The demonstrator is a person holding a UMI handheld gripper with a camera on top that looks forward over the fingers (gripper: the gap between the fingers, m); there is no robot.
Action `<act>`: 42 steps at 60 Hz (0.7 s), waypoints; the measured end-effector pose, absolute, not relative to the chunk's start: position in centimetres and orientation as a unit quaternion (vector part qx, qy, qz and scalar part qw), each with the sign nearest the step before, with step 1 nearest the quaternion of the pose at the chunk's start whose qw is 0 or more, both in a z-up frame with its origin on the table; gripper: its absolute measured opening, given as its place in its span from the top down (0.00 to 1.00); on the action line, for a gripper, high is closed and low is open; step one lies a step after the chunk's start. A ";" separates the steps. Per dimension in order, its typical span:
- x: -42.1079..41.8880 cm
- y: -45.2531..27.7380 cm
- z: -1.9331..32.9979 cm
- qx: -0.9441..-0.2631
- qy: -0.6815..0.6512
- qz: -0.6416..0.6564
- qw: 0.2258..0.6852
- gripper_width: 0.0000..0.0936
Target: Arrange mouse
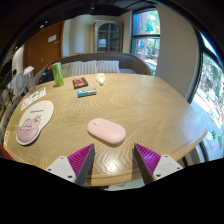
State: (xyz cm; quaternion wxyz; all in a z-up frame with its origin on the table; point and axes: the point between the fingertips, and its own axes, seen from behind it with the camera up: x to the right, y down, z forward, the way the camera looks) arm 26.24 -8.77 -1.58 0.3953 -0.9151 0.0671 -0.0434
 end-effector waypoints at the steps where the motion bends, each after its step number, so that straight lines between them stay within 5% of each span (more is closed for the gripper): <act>1: 26.4 -8.2 -1.5 -0.913 0.064 -0.038 0.400 0.13; 20: 26.5 -0.5 -1.5 -0.902 0.022 0.001 0.431 0.15; 28: 26.4 0.9 -1.7 -0.900 0.025 0.000 0.436 0.41; 42: 26.4 0.4 -1.9 -0.905 0.066 -0.031 0.419 0.52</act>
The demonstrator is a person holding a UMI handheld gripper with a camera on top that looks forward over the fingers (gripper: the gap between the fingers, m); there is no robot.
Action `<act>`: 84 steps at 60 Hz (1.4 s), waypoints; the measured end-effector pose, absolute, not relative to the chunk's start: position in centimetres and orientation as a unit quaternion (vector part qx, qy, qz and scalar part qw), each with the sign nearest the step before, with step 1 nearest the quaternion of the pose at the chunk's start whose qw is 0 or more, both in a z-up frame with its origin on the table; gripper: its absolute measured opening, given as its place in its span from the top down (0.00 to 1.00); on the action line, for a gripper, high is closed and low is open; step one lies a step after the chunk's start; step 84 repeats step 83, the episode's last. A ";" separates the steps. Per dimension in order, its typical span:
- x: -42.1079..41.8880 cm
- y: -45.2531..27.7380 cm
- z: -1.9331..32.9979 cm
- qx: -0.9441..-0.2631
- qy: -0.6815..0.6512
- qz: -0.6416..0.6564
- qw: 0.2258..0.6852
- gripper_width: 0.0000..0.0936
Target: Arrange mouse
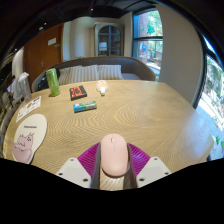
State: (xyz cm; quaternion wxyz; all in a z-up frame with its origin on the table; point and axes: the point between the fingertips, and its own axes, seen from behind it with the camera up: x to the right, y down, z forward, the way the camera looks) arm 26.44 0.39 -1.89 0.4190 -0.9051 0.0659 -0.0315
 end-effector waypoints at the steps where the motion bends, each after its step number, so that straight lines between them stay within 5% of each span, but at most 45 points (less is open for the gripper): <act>1: 26.4 0.4 -1.9 -0.906 0.069 -0.034 0.415 0.53; 9: 25.0 0.6 -0.8 -0.911 0.114 -0.024 0.395 0.63; 23: 9.9 6.4 7.7 -0.879 0.089 0.000 0.468 0.66; 42: -5.0 8.0 -0.8 -0.904 0.036 -0.014 0.425 0.66; 48: -5.1 8.4 -0.9 -0.901 0.020 -0.034 0.431 0.54; 54: -5.5 7.3 -1.2 -0.920 0.035 -0.004 0.391 0.41; 59: -5.2 6.1 0.1 -0.924 0.046 0.007 0.379 0.08; 70: -4.8 0.6 4.3 -0.927 0.018 0.005 0.375 0.11; 84: -2.6 -10.4 4.8 -0.943 0.020 -0.017 0.331 0.09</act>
